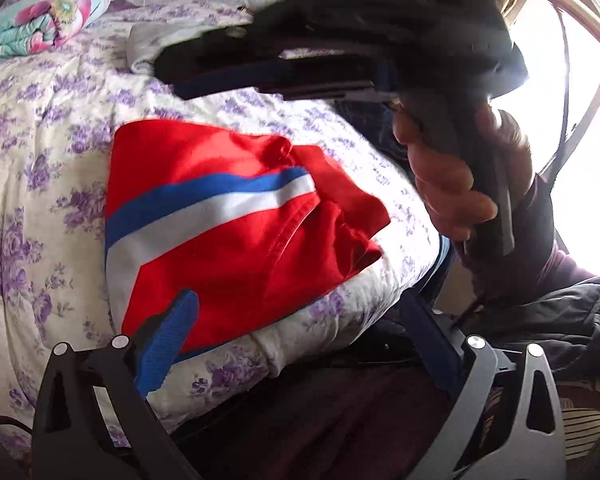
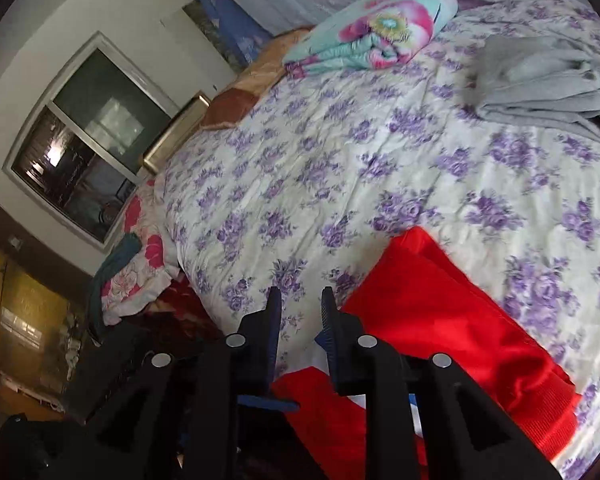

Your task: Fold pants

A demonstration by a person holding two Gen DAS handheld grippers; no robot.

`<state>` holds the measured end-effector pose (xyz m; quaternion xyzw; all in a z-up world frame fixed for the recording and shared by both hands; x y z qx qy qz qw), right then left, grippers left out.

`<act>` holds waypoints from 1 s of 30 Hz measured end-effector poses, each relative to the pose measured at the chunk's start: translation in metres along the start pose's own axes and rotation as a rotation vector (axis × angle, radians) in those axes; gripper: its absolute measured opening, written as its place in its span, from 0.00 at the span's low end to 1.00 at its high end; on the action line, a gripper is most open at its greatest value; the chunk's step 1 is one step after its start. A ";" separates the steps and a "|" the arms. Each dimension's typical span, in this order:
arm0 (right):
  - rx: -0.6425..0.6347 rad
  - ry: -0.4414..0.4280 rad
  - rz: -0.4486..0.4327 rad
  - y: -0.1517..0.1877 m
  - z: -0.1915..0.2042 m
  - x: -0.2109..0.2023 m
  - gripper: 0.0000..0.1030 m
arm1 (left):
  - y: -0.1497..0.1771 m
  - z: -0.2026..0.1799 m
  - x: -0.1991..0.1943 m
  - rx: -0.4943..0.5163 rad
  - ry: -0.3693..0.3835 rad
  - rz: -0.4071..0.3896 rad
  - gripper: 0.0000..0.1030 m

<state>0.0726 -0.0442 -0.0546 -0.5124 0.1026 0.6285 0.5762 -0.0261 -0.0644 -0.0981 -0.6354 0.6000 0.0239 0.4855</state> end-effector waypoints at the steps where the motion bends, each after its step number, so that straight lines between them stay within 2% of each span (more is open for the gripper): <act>1: 0.015 0.040 0.052 0.002 -0.010 0.023 0.20 | 0.005 0.010 0.008 -0.040 0.008 0.019 0.95; 2: 0.046 0.093 0.102 0.007 -0.028 0.047 0.16 | 0.007 0.019 0.013 -0.069 0.030 0.006 0.95; 3: 0.088 0.112 0.144 0.015 -0.048 0.067 0.08 | 0.007 0.022 0.011 -0.065 0.048 -0.036 0.95; 4: 0.133 0.081 0.135 0.017 -0.064 0.077 0.00 | 0.006 0.023 0.010 -0.066 0.058 -0.053 0.95; 6: 0.207 -0.012 0.118 0.015 -0.068 0.069 0.01 | 0.005 0.023 0.008 -0.071 0.061 -0.053 0.95; 7: 0.222 -0.034 0.086 0.012 -0.066 0.055 0.06 | 0.005 0.021 0.006 -0.064 0.052 -0.042 0.95; 8: 0.207 -0.054 0.037 0.011 -0.060 0.034 0.13 | 0.005 0.019 0.002 -0.051 0.047 -0.037 0.95; 10: 0.139 -0.066 -0.084 0.012 -0.049 -0.020 0.40 | 0.000 0.012 -0.013 -0.010 0.034 -0.053 0.95; 11: 0.112 -0.033 -0.161 0.015 -0.049 -0.051 0.65 | -0.006 0.011 -0.024 0.014 0.029 -0.078 0.95; 12: 0.103 0.014 -0.236 0.021 -0.055 -0.082 0.83 | -0.012 0.012 -0.036 0.029 0.023 -0.110 0.95; 14: 0.145 0.109 -0.351 0.043 -0.079 -0.135 0.95 | -0.025 0.023 -0.051 0.019 0.031 -0.155 0.95; 15: 0.188 0.149 -0.375 0.057 -0.096 -0.152 0.97 | -0.032 0.035 -0.053 -0.014 0.043 -0.163 0.95; 17: 0.308 0.173 -0.362 0.092 -0.130 -0.167 0.97 | -0.041 0.061 -0.044 -0.103 0.079 -0.142 0.95; 19: 0.407 0.128 -0.311 0.123 -0.157 -0.158 0.97 | -0.046 0.079 -0.027 -0.164 0.132 -0.090 0.95; 21: 0.454 0.071 -0.266 0.140 -0.165 -0.131 0.97 | -0.049 0.089 -0.007 -0.193 0.144 -0.043 0.95; 24: 0.450 -0.049 -0.215 0.146 -0.154 -0.093 0.97 | -0.053 0.087 0.018 -0.197 0.168 0.009 0.95; 30: 0.376 -0.176 -0.164 0.114 -0.121 -0.054 0.97 | -0.058 0.087 0.022 -0.223 0.209 0.040 0.95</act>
Point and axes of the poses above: each gripper's, at about its wrist camera, not at the fingertips, and x roughly the way its jaws point, z to its left, y to its underside, the point moved 9 cm from there along x, roughly the way its jaws point, and after that the axes turned 4 degrees about y, right-handed, at the moved point
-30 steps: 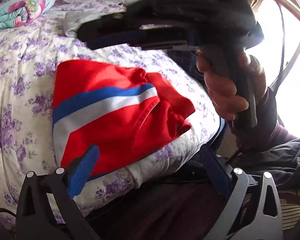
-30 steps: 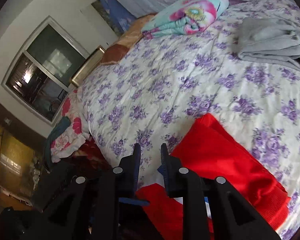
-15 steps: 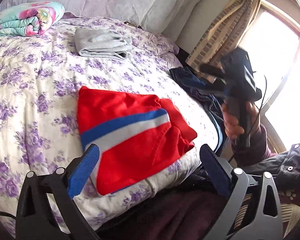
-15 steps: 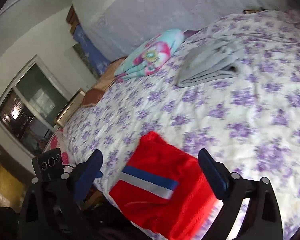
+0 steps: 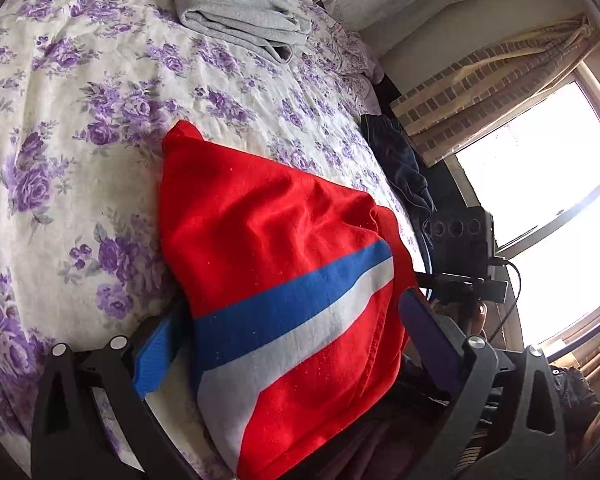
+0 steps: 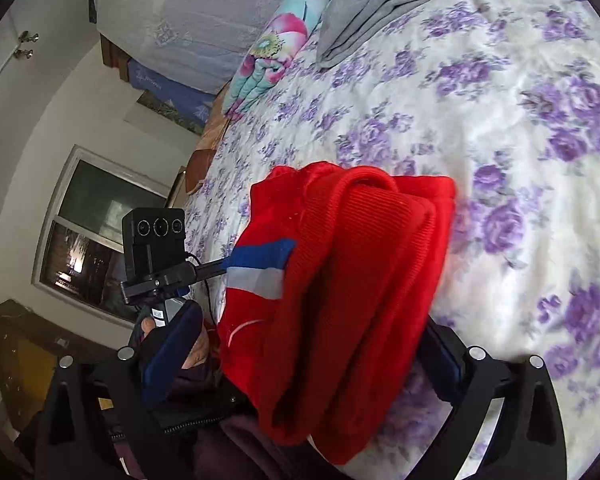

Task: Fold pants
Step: 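Grasp the folded pants with the right tool and place them on the grey cloth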

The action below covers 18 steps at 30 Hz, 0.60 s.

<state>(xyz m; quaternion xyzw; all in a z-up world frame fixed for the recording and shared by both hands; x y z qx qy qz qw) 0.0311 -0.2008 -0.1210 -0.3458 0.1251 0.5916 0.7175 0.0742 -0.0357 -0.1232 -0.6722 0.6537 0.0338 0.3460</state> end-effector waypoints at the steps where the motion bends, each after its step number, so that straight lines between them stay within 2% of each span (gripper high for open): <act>1: -0.009 -0.007 0.011 -0.003 0.001 0.008 0.97 | 0.000 0.001 0.001 0.006 -0.003 0.009 0.95; 4: -0.043 -0.044 0.009 -0.008 0.012 0.013 0.95 | -0.001 0.005 0.000 -0.019 0.001 0.009 0.95; 5: -0.041 -0.055 0.006 -0.007 0.014 0.011 0.66 | -0.001 0.005 0.000 -0.019 -0.001 0.007 0.95; 6: -0.045 -0.020 0.006 -0.005 0.010 0.008 0.37 | -0.001 0.004 0.000 -0.015 -0.014 0.006 0.95; 13: 0.003 -0.038 -0.056 0.003 -0.018 -0.040 0.36 | 0.007 -0.011 0.014 0.015 0.026 0.058 0.95; 16: 0.048 -0.080 -0.041 0.007 -0.032 -0.042 0.36 | 0.005 -0.023 0.031 0.038 0.066 0.094 0.95; 18: 0.079 -0.108 -0.036 0.011 -0.039 -0.035 0.37 | 0.003 -0.028 0.046 0.060 0.064 0.113 0.95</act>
Point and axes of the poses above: each gripper's, at about its wrist camera, not at the fingertips, and x roughly the way its jaws point, z to its left, y to its underside, the point moved 9 cm from there along x, roughly the way its jaws point, and after that the axes turned 4 degrees about y, right-handed, at the moved point
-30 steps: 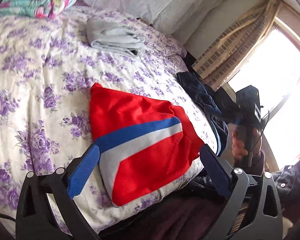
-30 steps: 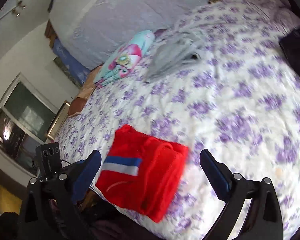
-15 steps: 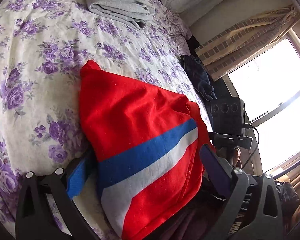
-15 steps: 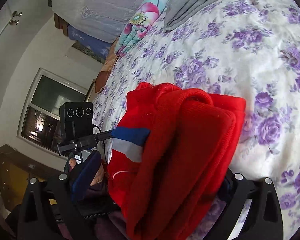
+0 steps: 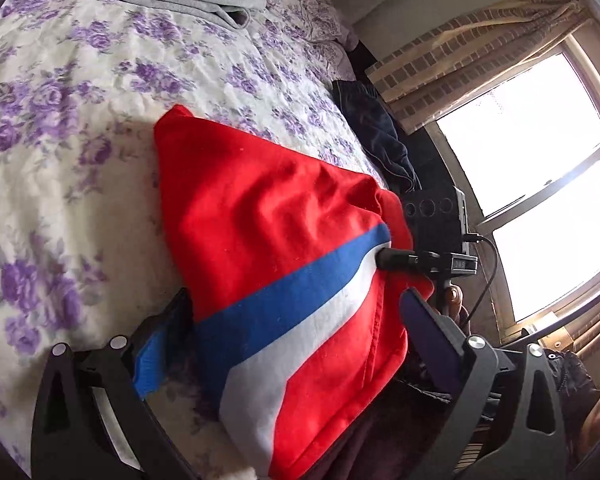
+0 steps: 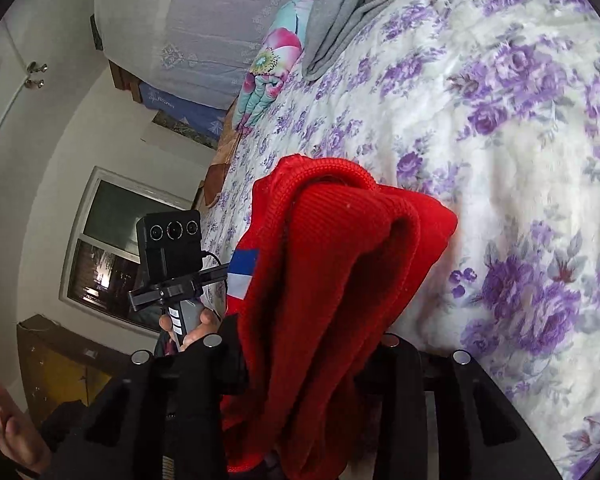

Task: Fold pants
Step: 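Grasp the folded pants with the right tool and place them on the grey cloth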

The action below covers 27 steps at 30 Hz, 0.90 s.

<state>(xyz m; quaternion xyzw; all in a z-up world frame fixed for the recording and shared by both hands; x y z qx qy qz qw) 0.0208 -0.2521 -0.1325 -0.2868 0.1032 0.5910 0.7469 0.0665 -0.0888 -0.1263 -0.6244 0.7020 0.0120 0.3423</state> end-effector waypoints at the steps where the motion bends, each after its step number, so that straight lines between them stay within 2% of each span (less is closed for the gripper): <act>1: -0.001 -0.006 -0.004 0.000 0.000 0.002 0.37 | -0.002 0.000 0.007 0.006 -0.015 0.005 0.95; 6: -0.001 -0.031 -0.052 -0.001 0.009 0.001 0.37 | -0.007 -0.013 0.007 -0.001 0.004 -0.051 0.93; 9: -0.023 -0.052 -0.068 -0.009 0.026 -0.006 0.37 | -0.012 -0.035 -0.006 0.022 0.004 -0.085 0.82; 14: -0.112 -0.051 -0.091 -0.049 0.068 -0.024 0.37 | -0.047 -0.063 -0.029 0.045 0.017 -0.154 0.82; 17: -0.165 -0.006 -0.114 -0.105 0.090 -0.028 0.37 | -0.101 -0.063 -0.040 0.049 -0.002 -0.171 0.82; 21: -0.256 0.068 -0.189 -0.217 0.123 -0.027 0.38 | -0.212 -0.067 -0.061 0.136 -0.074 -0.234 0.84; 23: -0.310 0.120 -0.254 -0.279 0.132 -0.025 0.41 | -0.273 -0.061 -0.071 0.125 -0.063 -0.283 0.88; 25: -0.355 0.191 -0.315 -0.339 0.129 -0.013 0.48 | -0.328 -0.042 -0.073 0.103 -0.078 -0.329 0.90; 27: -0.378 0.298 -0.369 -0.391 0.108 0.007 0.70 | -0.374 -0.004 -0.064 0.055 -0.102 -0.352 0.90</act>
Point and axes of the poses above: each gripper's, at about its wrist camera, not at the fingertips, and x roughly the way its jaws point, z to its left, y to its underside, the point moved 9 cm from there along x, roughly the way its jaws point, and after that the axes turned 4 degrees about y, right-handed, at the moved point
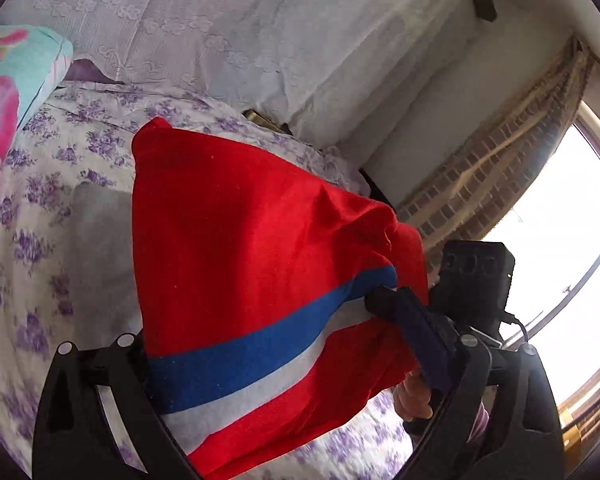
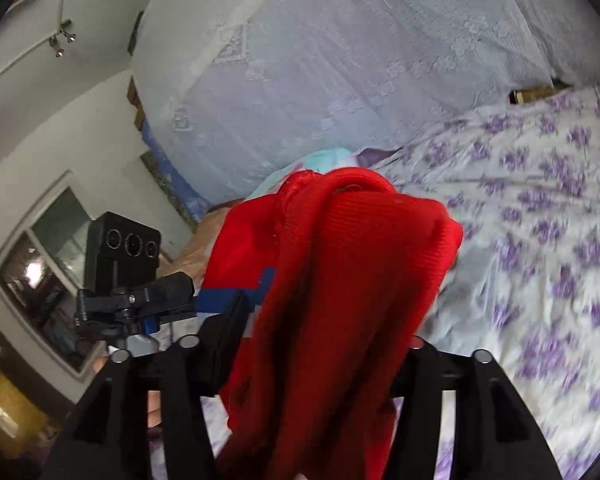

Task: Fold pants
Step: 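Grasp the folded pants with the right tool and place them on the grey cloth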

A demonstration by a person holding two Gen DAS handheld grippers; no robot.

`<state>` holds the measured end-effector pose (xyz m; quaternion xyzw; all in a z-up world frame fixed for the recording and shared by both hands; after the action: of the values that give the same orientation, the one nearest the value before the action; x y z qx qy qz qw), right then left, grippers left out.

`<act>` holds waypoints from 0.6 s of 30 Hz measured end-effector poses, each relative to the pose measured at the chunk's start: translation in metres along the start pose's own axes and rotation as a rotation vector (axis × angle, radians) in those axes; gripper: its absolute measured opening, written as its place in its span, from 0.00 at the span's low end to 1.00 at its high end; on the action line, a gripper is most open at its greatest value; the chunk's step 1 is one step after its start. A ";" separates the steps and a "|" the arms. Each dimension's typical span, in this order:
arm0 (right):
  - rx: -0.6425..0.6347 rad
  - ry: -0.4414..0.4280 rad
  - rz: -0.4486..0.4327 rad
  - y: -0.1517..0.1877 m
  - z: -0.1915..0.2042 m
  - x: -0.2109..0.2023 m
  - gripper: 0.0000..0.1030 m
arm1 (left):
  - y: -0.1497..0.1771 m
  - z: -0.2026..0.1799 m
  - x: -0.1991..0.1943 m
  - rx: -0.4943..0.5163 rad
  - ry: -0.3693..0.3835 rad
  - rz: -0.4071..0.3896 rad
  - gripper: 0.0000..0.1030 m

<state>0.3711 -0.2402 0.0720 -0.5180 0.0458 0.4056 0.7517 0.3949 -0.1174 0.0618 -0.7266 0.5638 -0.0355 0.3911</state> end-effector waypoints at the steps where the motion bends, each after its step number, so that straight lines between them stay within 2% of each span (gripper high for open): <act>1: 0.004 0.079 -0.027 -0.009 -0.019 0.025 0.77 | -0.011 0.027 0.017 -0.058 -0.004 0.004 0.91; 2: 0.007 0.169 -0.045 -0.011 -0.041 0.050 0.93 | -0.016 0.061 0.036 -0.125 -0.028 0.015 0.91; 3: 0.011 0.284 -0.044 -0.008 -0.067 0.076 0.96 | -0.016 0.101 0.055 -0.185 -0.099 0.031 0.91; 4: 0.020 0.383 -0.015 0.001 -0.092 0.100 0.96 | -0.010 0.146 0.069 -0.250 -0.211 0.051 0.91; 5: 0.035 0.457 0.044 0.016 -0.115 0.118 0.93 | -0.001 0.186 0.076 -0.348 -0.276 0.063 0.89; 6: 0.059 0.463 0.066 0.024 -0.126 0.126 0.89 | 0.002 0.201 0.076 -0.433 -0.200 0.030 0.87; 7: 0.089 0.419 0.027 0.022 -0.126 0.121 0.89 | -0.003 0.201 0.066 -0.463 -0.144 -0.024 0.88; 9: 0.070 0.392 -0.100 0.006 -0.113 0.088 0.91 | -0.012 0.188 0.046 -0.426 -0.110 -0.048 0.88; 12: -0.003 0.402 -0.225 -0.013 -0.084 0.022 0.95 | -0.020 0.161 -0.002 -0.357 -0.162 -0.101 0.89; 14: -0.020 0.365 -0.238 -0.014 -0.060 -0.022 0.95 | -0.017 0.130 -0.037 -0.332 -0.163 -0.135 0.89; 18: -0.059 0.273 -0.227 0.010 0.011 -0.118 0.96 | 0.009 0.023 -0.104 -0.186 -0.109 -0.188 0.94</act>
<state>0.2822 -0.2963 0.1278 -0.5919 0.0767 0.2454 0.7639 0.3613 -0.0174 0.0806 -0.8102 0.4720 0.0202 0.3470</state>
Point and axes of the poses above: each gripper's, at about its wrist camera, not at the fingertips, and x roughly the way its jaws point, z to its left, y to its underside, the point moved 9 cm from there along x, roughly the way its jaws point, and after that the axes turned 4 degrees about y, right-handed, at the moved point
